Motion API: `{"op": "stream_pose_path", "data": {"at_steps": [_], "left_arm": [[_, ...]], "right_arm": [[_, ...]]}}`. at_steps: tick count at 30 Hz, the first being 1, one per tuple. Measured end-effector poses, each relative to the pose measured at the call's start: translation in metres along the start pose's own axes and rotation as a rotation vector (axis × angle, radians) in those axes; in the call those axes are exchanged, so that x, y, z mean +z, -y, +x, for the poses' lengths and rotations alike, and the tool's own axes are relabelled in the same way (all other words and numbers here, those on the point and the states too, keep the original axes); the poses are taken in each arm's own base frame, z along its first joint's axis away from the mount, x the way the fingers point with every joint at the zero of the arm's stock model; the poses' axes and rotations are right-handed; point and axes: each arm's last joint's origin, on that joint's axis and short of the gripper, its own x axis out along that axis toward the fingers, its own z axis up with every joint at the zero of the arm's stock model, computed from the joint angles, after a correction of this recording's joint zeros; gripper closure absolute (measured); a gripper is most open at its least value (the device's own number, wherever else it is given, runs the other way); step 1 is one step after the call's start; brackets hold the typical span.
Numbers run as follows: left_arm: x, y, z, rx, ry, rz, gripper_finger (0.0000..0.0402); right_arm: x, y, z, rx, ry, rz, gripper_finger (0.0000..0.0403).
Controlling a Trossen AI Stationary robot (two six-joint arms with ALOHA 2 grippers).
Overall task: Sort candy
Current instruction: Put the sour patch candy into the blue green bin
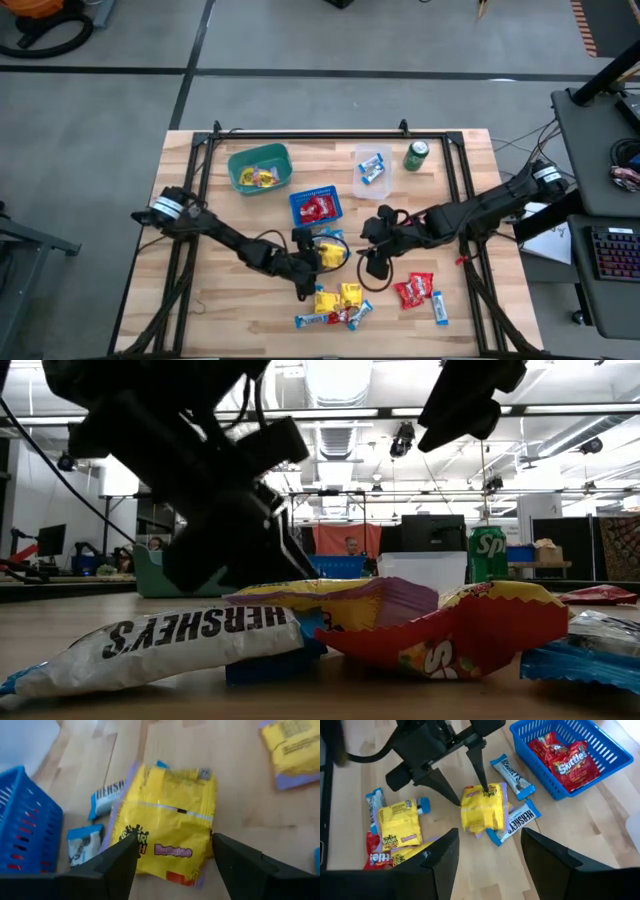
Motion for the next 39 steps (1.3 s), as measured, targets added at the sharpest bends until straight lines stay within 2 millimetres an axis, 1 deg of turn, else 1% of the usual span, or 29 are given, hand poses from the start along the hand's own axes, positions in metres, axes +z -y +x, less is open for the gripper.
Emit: {"op": "stream_pose_path", "data": {"at_steps": [4,8,13,19,20,23,26,29,32,35,39], "left_arm": [[-0.002,-0.001,0.003,0.007,-0.015,-0.031,0.0181],[-0.005,-0.001,0.003,0.011,-0.036,-0.038,0.0212],[-0.006,-0.002,0.003,0.014,-0.052,-0.043,0.0281],[-0.006,-0.002,0.001,-0.009,-0.057,-0.043,0.0386],[-0.005,-0.002,0.000,-0.027,-0.058,-0.045,0.0393],[0.000,-0.004,-0.006,-0.062,-0.058,-0.049,0.0394],[0.008,-0.008,-0.017,-0.072,-0.045,-0.064,0.0400],[0.019,-0.015,-0.032,-0.078,-0.015,-0.080,0.0401],[0.031,-0.023,-0.053,-0.089,0.012,-0.090,0.0401],[0.040,-0.035,-0.079,-0.097,0.023,-0.107,0.0401],[0.042,-0.056,-0.113,-0.057,-0.015,-0.132,0.0401]], "right_arm": [[0.000,0.000,0.001,-0.001,-0.001,0.000,0.0200],[0.000,0.000,0.001,-0.001,-0.001,-0.004,0.0200],[0.000,0.000,0.001,-0.001,0.000,-0.013,0.0200],[0.000,0.000,0.001,0.000,0.000,-0.023,0.0200],[0.000,0.000,0.000,0.000,0.000,-0.025,0.0200],[0.000,0.000,0.000,0.000,0.001,-0.027,0.0200],[0.000,0.000,0.000,0.000,0.001,-0.033,0.0200],[0.000,0.000,0.000,0.001,0.003,-0.038,0.0200],[0.001,0.000,0.000,0.002,0.006,-0.042,0.0200],[0.001,0.000,0.000,0.002,0.012,-0.054,0.0200],[0.003,-0.001,0.001,-0.007,0.049,-0.063,0.0200]]}}
